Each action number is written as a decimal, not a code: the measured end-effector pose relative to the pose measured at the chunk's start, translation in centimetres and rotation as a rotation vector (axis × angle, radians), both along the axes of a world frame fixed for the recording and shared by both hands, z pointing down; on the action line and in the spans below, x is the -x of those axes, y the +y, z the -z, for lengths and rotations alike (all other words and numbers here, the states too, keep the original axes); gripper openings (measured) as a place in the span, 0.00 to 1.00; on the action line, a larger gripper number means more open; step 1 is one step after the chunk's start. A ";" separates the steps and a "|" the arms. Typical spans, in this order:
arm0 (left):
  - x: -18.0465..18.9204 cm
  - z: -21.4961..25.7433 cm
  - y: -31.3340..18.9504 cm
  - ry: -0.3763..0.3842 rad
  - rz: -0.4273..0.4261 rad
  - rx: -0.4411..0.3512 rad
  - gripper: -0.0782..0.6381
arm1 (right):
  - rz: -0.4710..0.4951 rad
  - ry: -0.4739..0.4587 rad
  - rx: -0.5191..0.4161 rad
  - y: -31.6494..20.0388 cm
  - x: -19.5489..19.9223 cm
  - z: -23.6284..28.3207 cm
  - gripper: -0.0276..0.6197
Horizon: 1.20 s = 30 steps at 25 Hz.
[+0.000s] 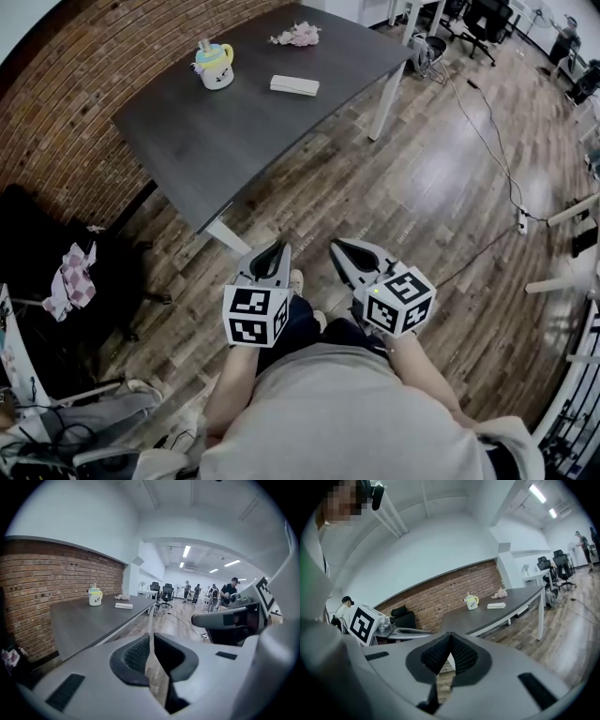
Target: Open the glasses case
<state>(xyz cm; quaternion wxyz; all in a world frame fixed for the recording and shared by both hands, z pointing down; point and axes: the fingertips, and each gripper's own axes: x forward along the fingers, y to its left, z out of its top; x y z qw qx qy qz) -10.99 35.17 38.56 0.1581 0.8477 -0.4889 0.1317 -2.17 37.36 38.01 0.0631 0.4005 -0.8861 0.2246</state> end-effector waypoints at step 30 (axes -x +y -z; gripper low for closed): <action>1.1 1.7 -23.8 -0.062 -0.147 -0.044 0.37 | -0.065 0.019 0.087 -20.1 0.0 -1.0 0.05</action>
